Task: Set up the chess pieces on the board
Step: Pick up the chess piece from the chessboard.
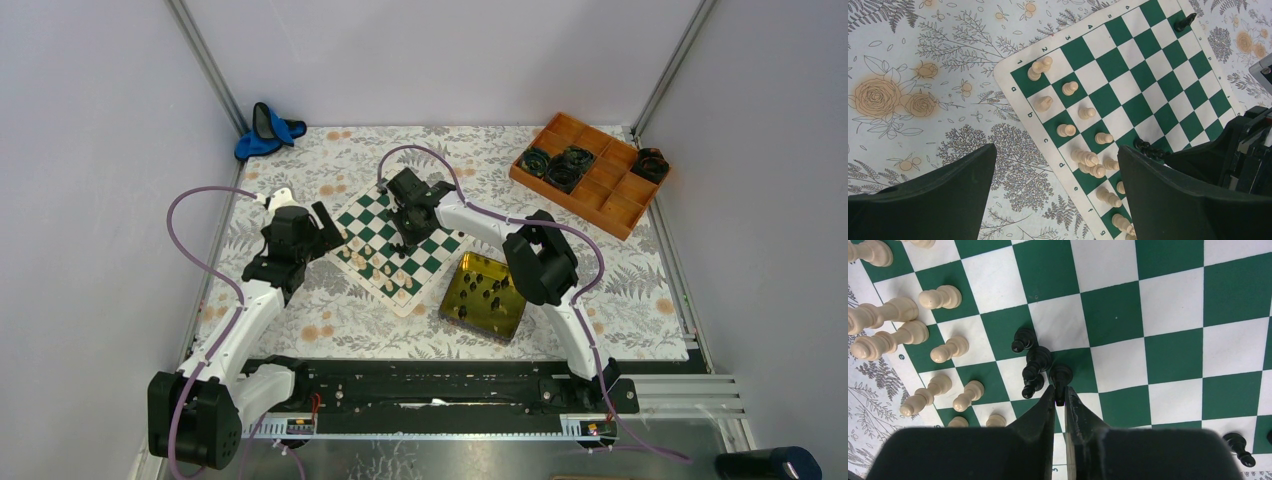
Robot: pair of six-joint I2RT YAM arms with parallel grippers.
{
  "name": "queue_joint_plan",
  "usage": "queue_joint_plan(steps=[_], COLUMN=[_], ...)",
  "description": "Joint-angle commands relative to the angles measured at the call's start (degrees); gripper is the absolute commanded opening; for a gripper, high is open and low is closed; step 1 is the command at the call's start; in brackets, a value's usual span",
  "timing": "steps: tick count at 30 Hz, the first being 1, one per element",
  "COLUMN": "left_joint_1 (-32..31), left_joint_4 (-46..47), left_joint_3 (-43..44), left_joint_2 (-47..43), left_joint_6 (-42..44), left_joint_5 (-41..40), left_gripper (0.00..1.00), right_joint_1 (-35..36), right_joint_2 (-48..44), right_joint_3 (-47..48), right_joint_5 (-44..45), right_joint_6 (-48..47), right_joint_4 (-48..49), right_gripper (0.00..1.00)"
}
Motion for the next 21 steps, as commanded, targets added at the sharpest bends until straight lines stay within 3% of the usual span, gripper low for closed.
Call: queue_joint_plan(steps=[1,11,21], left_joint_1=[-0.3,-0.3,-0.3], left_joint_4=[1.9,2.1,2.0], left_joint_3=[1.0,1.0,0.6], left_joint_2=[-0.6,-0.5,-0.8], left_joint_6=[0.4,0.4,0.7], left_joint_5=[-0.1,0.0,0.1], left_gripper=[0.99,0.99,0.99], right_joint_1=[0.6,-0.4,-6.9], right_joint_2=[-5.2,-6.5,-3.1], right_joint_3=[-0.1,1.4,7.8], right_joint_5=[2.4,9.5,14.1], right_joint_6=[-1.3,-0.5,2.3], right_joint_4=[-0.5,-3.9,-9.1], right_gripper=[0.1,0.06,0.06])
